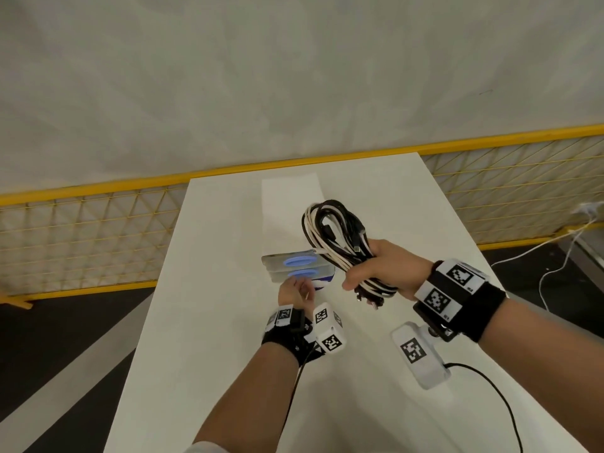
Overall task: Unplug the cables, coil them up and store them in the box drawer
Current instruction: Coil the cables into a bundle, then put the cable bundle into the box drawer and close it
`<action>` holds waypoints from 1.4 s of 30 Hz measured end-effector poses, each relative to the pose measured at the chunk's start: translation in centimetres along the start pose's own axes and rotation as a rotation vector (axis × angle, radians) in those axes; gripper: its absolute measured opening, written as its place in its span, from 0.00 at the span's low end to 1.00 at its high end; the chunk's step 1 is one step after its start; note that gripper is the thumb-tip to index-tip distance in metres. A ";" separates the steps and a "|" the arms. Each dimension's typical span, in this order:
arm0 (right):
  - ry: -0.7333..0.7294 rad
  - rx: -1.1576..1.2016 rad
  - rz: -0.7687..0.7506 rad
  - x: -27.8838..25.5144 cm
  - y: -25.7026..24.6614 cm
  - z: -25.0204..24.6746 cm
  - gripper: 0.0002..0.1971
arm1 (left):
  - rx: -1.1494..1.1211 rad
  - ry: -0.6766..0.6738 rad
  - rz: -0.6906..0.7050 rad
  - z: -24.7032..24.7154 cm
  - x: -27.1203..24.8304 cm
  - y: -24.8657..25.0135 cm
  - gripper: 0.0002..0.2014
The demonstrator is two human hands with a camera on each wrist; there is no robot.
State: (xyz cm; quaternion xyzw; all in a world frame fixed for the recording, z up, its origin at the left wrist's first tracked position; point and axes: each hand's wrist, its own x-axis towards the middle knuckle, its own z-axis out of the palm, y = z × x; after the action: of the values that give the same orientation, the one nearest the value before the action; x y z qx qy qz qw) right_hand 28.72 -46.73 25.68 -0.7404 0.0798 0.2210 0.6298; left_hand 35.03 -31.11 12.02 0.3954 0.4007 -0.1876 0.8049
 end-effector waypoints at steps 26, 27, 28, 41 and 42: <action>0.130 0.105 0.031 2.3 1.3 1.2 0.06 | -0.015 -0.081 -0.007 -3.6 -1.7 -3.2 0.13; 0.126 0.106 0.029 2.2 1.4 1.2 0.06 | -0.022 -0.066 -0.016 -3.8 -1.9 -3.5 0.12; 0.124 0.106 0.027 2.0 1.5 1.2 0.06 | -0.050 -0.050 -0.034 -4.0 -2.1 -3.8 0.10; 0.193 0.137 0.035 -0.4 3.7 1.5 0.06 | -0.094 -0.013 -0.068 -7.3 -5.4 -6.3 0.08; 0.197 0.140 0.034 -0.6 3.8 1.6 0.06 | -0.096 -0.006 -0.064 -7.6 -5.6 -6.5 0.08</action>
State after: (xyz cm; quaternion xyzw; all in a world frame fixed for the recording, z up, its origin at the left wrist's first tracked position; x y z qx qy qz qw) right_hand 26.29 -46.01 22.37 -0.7113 0.1691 0.1519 0.6651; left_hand 23.79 -29.21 10.56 0.3426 0.4193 -0.1951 0.8178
